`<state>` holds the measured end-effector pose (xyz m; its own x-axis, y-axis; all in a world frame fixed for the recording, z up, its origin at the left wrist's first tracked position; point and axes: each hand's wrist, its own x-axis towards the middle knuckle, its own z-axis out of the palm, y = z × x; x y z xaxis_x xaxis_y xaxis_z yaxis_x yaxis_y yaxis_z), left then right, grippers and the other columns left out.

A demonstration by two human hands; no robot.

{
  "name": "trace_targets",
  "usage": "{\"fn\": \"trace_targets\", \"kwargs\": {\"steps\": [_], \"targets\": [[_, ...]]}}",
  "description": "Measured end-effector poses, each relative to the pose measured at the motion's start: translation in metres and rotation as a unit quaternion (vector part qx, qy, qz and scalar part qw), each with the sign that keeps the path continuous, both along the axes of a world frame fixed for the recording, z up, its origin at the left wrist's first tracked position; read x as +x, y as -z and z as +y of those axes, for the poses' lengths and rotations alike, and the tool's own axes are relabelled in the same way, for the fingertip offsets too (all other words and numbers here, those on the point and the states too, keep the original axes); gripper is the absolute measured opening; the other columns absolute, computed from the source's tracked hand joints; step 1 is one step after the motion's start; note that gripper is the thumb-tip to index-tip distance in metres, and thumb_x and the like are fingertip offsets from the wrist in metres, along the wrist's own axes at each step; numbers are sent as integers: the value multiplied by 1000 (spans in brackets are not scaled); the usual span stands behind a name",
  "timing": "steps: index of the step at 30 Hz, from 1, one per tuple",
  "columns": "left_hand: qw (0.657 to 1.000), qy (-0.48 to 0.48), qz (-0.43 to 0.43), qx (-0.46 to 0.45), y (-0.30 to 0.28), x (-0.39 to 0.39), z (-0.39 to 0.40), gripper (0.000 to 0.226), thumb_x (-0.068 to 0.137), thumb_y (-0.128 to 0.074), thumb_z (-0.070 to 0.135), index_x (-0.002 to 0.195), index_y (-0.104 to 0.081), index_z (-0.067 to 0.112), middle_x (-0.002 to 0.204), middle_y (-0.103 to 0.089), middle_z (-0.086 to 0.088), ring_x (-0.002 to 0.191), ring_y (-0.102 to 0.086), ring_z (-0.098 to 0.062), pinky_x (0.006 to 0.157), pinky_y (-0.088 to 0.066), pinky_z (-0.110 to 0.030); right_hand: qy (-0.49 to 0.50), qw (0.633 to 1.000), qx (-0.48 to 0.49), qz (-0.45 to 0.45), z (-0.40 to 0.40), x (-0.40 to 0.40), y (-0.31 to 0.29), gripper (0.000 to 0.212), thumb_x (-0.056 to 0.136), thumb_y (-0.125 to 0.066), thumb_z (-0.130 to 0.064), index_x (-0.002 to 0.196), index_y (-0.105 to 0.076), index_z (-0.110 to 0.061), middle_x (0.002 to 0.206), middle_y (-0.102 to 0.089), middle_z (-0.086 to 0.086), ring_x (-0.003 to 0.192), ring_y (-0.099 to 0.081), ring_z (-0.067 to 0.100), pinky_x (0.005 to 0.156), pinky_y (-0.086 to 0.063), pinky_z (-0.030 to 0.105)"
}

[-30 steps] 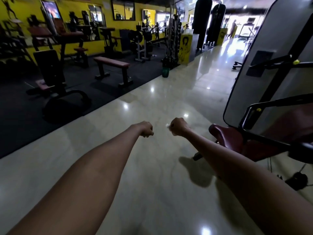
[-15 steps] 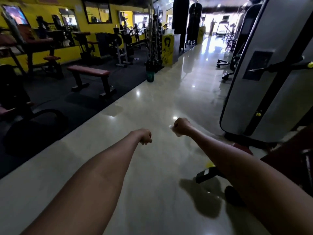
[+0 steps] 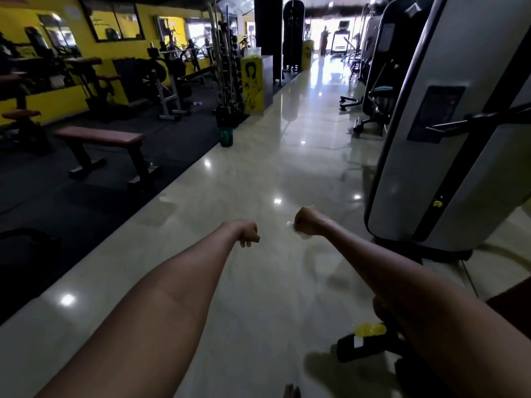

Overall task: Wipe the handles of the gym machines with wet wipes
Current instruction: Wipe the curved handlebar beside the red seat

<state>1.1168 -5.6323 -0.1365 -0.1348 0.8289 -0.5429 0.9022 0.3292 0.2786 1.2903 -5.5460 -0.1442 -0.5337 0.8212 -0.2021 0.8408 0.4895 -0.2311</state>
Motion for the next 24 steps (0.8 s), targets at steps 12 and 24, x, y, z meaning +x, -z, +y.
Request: {"fn": "trace_targets", "kwargs": {"steps": [12,24], "targets": [[998,23,17,-55,-11,-37,268,36,99,-44,18,126,-51,-5,126,-59,-19,65,-55,-19,52,-40,-21,-38,999,10,9,256,-42,-14,47,92,-48,-34,53,-57,-10,49,-54,3,72,-65,23,86,-53,34],[997,67,11,-24,-2,-84,571,33,98,-46,14,121,-53,-8,122,-60,-23,57,-50,-13,50,-39,-21,13,999,-3,30,533,-77,-4,51,95,-51,-33,47,-49,-15,23,-40,-11,30,-47,-5,51,-40,10]]}}
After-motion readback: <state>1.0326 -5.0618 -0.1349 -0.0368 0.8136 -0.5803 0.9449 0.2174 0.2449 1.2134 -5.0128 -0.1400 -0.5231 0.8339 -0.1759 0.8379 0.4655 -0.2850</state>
